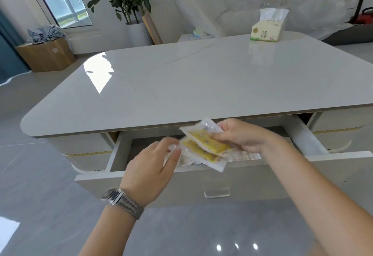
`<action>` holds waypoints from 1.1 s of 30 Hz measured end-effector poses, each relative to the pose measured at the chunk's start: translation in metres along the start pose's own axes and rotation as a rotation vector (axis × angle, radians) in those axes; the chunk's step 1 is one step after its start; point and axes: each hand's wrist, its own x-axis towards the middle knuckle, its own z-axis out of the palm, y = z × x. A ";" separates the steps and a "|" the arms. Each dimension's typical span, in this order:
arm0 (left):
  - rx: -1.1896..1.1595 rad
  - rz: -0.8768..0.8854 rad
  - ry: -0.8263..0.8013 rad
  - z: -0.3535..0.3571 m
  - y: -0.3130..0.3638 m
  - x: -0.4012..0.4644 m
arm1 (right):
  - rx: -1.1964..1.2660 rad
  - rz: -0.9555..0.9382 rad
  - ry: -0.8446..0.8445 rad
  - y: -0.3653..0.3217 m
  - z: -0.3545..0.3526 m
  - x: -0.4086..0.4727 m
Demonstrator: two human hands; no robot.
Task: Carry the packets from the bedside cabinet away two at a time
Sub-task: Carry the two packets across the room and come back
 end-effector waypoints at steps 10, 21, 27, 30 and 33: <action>0.419 -0.076 -0.295 0.009 -0.008 0.003 | -0.724 0.320 0.384 0.051 -0.031 0.037; 0.430 -0.088 -0.340 0.010 -0.005 0.005 | -1.187 0.334 0.562 0.053 -0.015 0.028; 0.445 -0.142 -0.250 0.005 0.002 0.001 | -0.827 -0.476 1.037 0.072 0.002 -0.041; 0.485 -0.130 -0.126 0.002 0.019 -0.010 | -0.903 -0.701 1.147 0.118 0.040 -0.064; 0.446 -0.097 -0.287 0.010 0.029 -0.030 | -1.016 -0.734 1.159 0.165 0.056 -0.072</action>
